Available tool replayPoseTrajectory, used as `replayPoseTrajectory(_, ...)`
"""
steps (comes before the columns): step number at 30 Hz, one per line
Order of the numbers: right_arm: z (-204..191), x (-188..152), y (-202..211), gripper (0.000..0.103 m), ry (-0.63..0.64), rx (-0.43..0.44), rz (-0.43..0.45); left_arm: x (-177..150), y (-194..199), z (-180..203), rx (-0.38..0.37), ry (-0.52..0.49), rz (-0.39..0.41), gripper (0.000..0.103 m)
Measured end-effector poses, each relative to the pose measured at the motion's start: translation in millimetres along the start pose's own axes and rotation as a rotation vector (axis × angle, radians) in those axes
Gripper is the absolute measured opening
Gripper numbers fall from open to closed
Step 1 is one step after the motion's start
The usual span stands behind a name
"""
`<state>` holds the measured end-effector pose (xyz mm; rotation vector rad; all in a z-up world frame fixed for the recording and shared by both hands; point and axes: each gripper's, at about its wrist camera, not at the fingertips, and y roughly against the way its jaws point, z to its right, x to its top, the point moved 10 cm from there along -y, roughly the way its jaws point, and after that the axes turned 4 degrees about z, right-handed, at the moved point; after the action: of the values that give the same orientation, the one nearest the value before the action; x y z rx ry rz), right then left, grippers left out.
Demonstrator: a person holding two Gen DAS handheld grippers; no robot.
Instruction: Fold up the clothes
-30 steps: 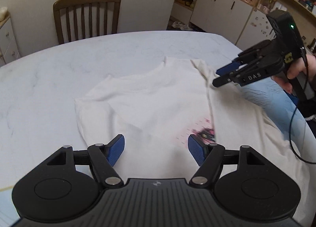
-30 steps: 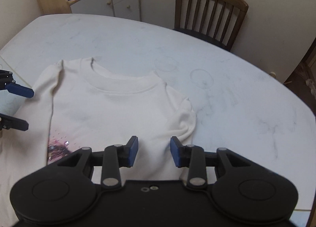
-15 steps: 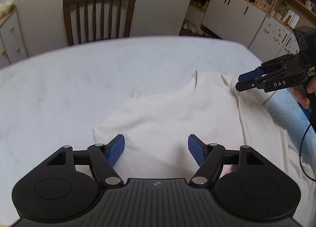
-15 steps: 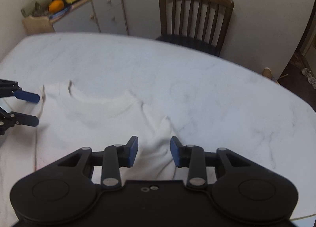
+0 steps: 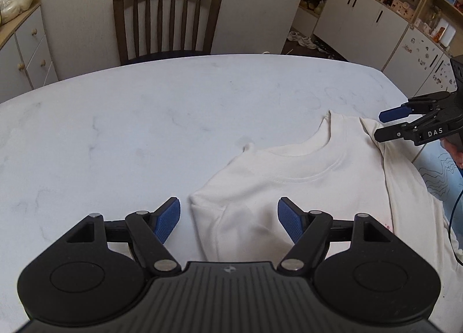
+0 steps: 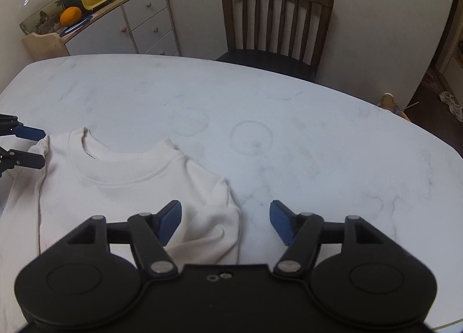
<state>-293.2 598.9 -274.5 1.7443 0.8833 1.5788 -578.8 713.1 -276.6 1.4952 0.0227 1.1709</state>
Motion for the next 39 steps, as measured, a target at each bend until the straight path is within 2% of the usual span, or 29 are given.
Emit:
replayPoseTrajectory(3, -5.6, 1.3, -5.5, 0.103, 0.026, -0.002, -0.007, 0.4, -4.9, 7.9, -0.005, -0.010, -0.007, 0.072)
replayPoseTrajectory(5, -9.8, 1.2, -10.0, 0.103, 0.051, -0.007, -0.016, 1.2, -6.6, 12.4, -0.005, -0.019, -0.006, 0.066)
replayPoseTrajectory(7, -14.6, -0.7, -15.3, 0.103, 0.068, -0.014, -0.028, 1.3, -7.0, 13.9, 0.006, -0.037, -0.005, 0.054)
replayPoseTrajectory(9, -17.6, -0.1, -17.8, 0.103, 0.060, -0.014, -0.024, 1.8, -6.5, 12.5, 0.001, -0.030, -0.009, 0.031)
replayPoseTrajectory(12, -20.6, 3.1, -17.0, 0.103, 0.034, -0.003, -0.034, 1.2, -6.5, 8.5, -0.013, 0.019, -0.020, 0.015)
replayPoseTrajectory(14, -21.8, 2.9, -14.9, 0.103, 0.046, -0.012, -0.040, -0.1, -4.0, 9.6, 0.002, 0.018, -0.012, 0.013)
replayPoseTrajectory(18, -23.2, 7.4, 5.4, 0.103, 0.041, 0.001, 0.001, 2.2, 9.8, 15.4, 0.007, 0.025, 0.022, 0.011)
replayPoseTrajectory(24, -36.8, 2.7, 59.3, 0.103, 0.034, 0.039, 0.086, 1.1, 49.8, 32.8, -0.007, 0.021, 0.072, 0.010)
replayPoseTrajectory(29, -58.6, -15.0, 119.1, 0.103, 0.066, 0.060, 0.180, -16.8, 91.9, 55.8, -0.004, -0.001, 0.113, 0.010)
replayPoseTrajectory(32, -64.2, -34.2, 161.5, 0.103, 0.046, 0.089, 0.231, -33.6, 123.3, 64.4, -0.007, 0.005, 0.143, 0.010)
replayPoseTrajectory(35, -69.8, -71.4, 193.9, 0.103, 0.047, 0.134, 0.195, -60.9, 153.5, 75.5, -0.026, 0.021, 0.141, 0.010)
replayPoseTrajectory(39, -84.1, -128.1, 221.5, 0.103, 0.066, 0.185, 0.114, -109.0, 182.3, 100.0, -0.028, 0.004, 0.091, 0.010)
